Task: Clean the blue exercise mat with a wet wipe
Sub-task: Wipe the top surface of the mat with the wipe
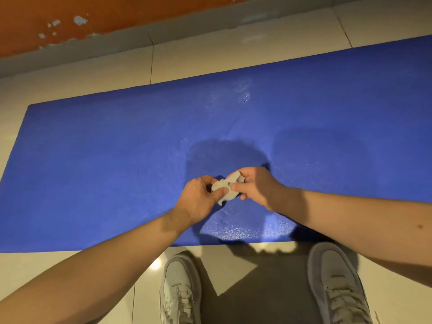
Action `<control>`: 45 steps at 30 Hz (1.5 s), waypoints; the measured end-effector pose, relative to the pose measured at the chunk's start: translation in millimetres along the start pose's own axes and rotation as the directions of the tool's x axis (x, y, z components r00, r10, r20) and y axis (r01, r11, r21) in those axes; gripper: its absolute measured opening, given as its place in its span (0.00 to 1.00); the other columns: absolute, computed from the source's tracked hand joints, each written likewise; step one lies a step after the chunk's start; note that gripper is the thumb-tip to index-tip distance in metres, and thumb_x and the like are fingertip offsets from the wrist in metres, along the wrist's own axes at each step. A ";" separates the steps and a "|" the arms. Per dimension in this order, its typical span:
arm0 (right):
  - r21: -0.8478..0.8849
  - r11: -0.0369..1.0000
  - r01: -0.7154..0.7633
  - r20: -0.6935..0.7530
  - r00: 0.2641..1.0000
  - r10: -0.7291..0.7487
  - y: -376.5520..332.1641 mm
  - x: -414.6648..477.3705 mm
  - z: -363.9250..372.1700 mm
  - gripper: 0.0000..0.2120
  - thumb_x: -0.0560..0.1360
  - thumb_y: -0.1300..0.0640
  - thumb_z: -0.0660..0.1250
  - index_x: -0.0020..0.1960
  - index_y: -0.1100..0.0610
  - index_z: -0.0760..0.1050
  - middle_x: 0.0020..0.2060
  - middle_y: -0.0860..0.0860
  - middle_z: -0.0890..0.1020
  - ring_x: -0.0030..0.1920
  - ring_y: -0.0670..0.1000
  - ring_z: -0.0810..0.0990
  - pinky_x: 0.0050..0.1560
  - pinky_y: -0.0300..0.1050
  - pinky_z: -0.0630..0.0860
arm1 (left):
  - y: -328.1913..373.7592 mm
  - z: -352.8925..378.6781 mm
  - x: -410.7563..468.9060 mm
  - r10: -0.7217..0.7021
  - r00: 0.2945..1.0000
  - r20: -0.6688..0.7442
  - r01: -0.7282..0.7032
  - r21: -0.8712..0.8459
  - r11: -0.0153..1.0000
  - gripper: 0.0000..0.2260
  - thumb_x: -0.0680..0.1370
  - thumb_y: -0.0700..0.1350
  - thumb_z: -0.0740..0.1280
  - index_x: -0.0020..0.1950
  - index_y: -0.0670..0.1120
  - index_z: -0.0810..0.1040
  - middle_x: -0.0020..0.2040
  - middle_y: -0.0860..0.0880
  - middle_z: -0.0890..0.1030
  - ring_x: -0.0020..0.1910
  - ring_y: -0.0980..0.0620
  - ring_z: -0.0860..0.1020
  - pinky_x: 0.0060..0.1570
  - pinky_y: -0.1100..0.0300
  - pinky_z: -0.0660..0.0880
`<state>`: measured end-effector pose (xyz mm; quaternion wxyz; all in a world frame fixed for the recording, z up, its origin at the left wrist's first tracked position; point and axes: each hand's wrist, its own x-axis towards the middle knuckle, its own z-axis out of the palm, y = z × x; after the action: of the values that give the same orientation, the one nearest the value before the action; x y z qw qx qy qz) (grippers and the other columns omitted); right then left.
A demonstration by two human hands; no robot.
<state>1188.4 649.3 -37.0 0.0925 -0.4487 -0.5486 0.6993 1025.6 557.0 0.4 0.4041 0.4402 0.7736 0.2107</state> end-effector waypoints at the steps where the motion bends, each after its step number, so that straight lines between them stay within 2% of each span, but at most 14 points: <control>1: 0.014 1.000 -0.018 -0.035 0.999 0.019 -1.9 7.8 -2.7 0.07 0.76 0.67 0.72 0.51 0.57 0.81 0.46 0.59 0.85 0.43 0.56 0.83 0.38 0.41 0.78 | -1.6 -0.9 6.9 -0.020 1.000 -0.003 0.020 -0.044 0.999 0.04 0.76 0.47 0.74 0.45 0.51 0.80 0.34 0.57 0.81 0.31 0.62 0.76 0.35 0.68 0.70; 6: 0.094 0.996 -0.010 -0.328 0.944 0.040 -28.2 61.2 -19.2 0.14 0.74 0.75 0.65 0.40 0.58 0.79 0.35 0.54 0.80 0.35 0.55 0.80 0.34 0.40 0.78 | -1.9 -6.1 48.7 -0.053 0.993 -0.103 0.045 -0.082 0.996 0.08 0.78 0.46 0.72 0.56 0.50 0.78 0.44 0.54 0.80 0.41 0.53 0.78 0.47 0.60 0.75; 8: -0.159 0.987 0.028 -0.391 0.916 -0.089 -35.9 83.5 -31.3 0.11 0.74 0.71 0.65 0.45 0.57 0.80 0.40 0.52 0.80 0.41 0.53 0.78 0.44 0.43 0.76 | -0.5 -10.5 63.7 -0.056 0.993 -0.108 0.054 -0.027 0.998 0.07 0.78 0.45 0.70 0.56 0.50 0.78 0.46 0.53 0.81 0.44 0.52 0.79 0.51 0.59 0.76; 11: -0.659 0.743 0.114 -0.246 0.901 -0.357 -26.6 93.3 -37.6 0.10 0.76 0.65 0.65 0.54 0.58 0.79 0.51 0.54 0.76 0.49 0.53 0.74 0.53 0.46 0.73 | -3.2 -18.3 83.0 -0.058 0.995 -0.078 0.069 0.152 0.986 0.12 0.79 0.44 0.68 0.62 0.47 0.79 0.49 0.49 0.82 0.47 0.49 0.80 0.50 0.60 0.75; 13: -0.832 0.501 0.239 -0.069 0.851 -0.521 -8.2 94.0 -34.8 0.07 0.75 0.64 0.65 0.50 0.60 0.80 0.54 0.58 0.77 0.51 0.59 0.75 0.52 0.55 0.76 | -9.0 -21.6 93.6 -0.048 0.997 -0.067 0.065 0.294 0.954 0.14 0.78 0.45 0.69 0.63 0.45 0.78 0.58 0.44 0.79 0.53 0.44 0.80 0.55 0.57 0.75; 15: -0.877 0.332 0.348 0.081 0.787 -0.611 10.1 95.1 -35.2 0.09 0.75 0.59 0.62 0.44 0.61 0.81 0.54 0.59 0.78 0.52 0.63 0.77 0.49 0.59 0.77 | -15.8 -22.9 101.0 -0.026 0.999 -0.046 0.042 0.388 0.921 0.16 0.78 0.45 0.69 0.65 0.44 0.78 0.64 0.43 0.74 0.60 0.42 0.76 0.63 0.52 0.73; 17: -0.861 0.280 0.425 0.179 0.767 -0.616 22.8 99.2 -38.4 0.14 0.77 0.57 0.57 0.46 0.62 0.79 0.58 0.61 0.77 0.60 0.65 0.75 0.55 0.60 0.76 | -21.8 -23.5 105.4 -0.014 0.999 -0.038 0.030 0.452 0.892 0.21 0.77 0.47 0.71 0.70 0.44 0.74 0.69 0.44 0.69 0.68 0.42 0.69 0.69 0.50 0.68; 20: -0.911 0.132 0.390 0.258 0.790 -0.556 40.8 106.1 -39.3 0.21 0.80 0.52 0.57 0.68 0.62 0.74 0.75 0.61 0.67 0.77 0.64 0.62 0.74 0.60 0.63 | -30.1 -22.9 111.1 -0.001 1.000 -0.031 0.018 0.567 0.824 0.33 0.75 0.55 0.73 0.75 0.46 0.67 0.76 0.46 0.62 0.75 0.42 0.57 0.73 0.48 0.63; 22: -0.947 0.067 0.315 0.249 0.847 -0.469 42.4 114.1 -36.4 0.28 0.82 0.46 0.56 0.78 0.58 0.65 0.80 0.59 0.58 0.80 0.64 0.53 0.77 0.63 0.55 | -33.6 -22.7 116.0 -0.033 0.999 -0.023 0.040 0.607 0.794 0.41 0.73 0.59 0.74 0.79 0.48 0.60 0.80 0.45 0.53 0.78 0.42 0.49 0.75 0.45 0.59; 26: -0.980 0.064 0.189 0.147 0.900 -0.410 18.2 139.8 -20.0 0.32 0.81 0.36 0.50 0.81 0.49 0.59 0.82 0.58 0.53 0.79 0.70 0.47 0.76 0.71 0.48 | -35.4 -26.9 127.2 -0.177 0.984 -0.021 0.149 0.637 0.756 0.53 0.69 0.65 0.75 0.82 0.53 0.45 0.82 0.48 0.39 0.80 0.43 0.37 0.77 0.38 0.51; 31: -0.996 -0.026 0.089 0.093 0.931 -0.353 -15.2 173.3 -6.2 0.34 0.81 0.32 0.46 0.82 0.44 0.45 0.82 0.58 0.43 0.78 0.70 0.36 0.75 0.73 0.43 | -33.6 -29.7 135.4 -0.246 0.969 -0.010 0.193 0.650 0.735 0.58 0.66 0.66 0.76 0.82 0.54 0.40 0.81 0.47 0.37 0.79 0.42 0.36 0.75 0.35 0.53; 38: -0.993 -0.058 0.100 0.115 0.889 -0.442 -30.1 192.1 -10.4 0.26 0.81 0.38 0.54 0.76 0.48 0.62 0.72 0.60 0.65 0.76 0.63 0.58 0.76 0.64 0.55 | -33.4 -29.8 138.0 -0.254 0.967 0.000 0.193 0.651 0.734 0.58 0.66 0.66 0.76 0.82 0.54 0.39 0.81 0.47 0.36 0.79 0.41 0.35 0.74 0.33 0.53; 41: -0.994 -0.015 0.112 0.109 0.908 -0.404 -28.8 201.1 -13.1 0.30 0.82 0.35 0.50 0.80 0.45 0.56 0.80 0.60 0.54 0.79 0.68 0.47 0.77 0.68 0.49 | -34.2 -29.3 138.4 -0.250 0.968 -0.003 0.191 0.652 0.734 0.58 0.66 0.67 0.75 0.82 0.54 0.39 0.81 0.47 0.36 0.79 0.41 0.35 0.74 0.33 0.53; 45: -0.991 -0.019 0.135 0.134 0.939 -0.318 -30.8 202.9 -15.7 0.33 0.81 0.32 0.42 0.82 0.44 0.44 0.82 0.57 0.41 0.79 0.68 0.36 0.78 0.67 0.40 | -34.1 -29.6 137.9 -0.234 0.972 -0.004 0.182 0.640 0.747 0.57 0.67 0.66 0.75 0.82 0.54 0.40 0.81 0.47 0.37 0.79 0.41 0.36 0.75 0.33 0.52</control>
<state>1070.9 797.9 -117.4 -0.0978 -0.3341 -0.9354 0.0620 944.8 657.4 -66.2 0.2816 0.4697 0.8271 -0.1266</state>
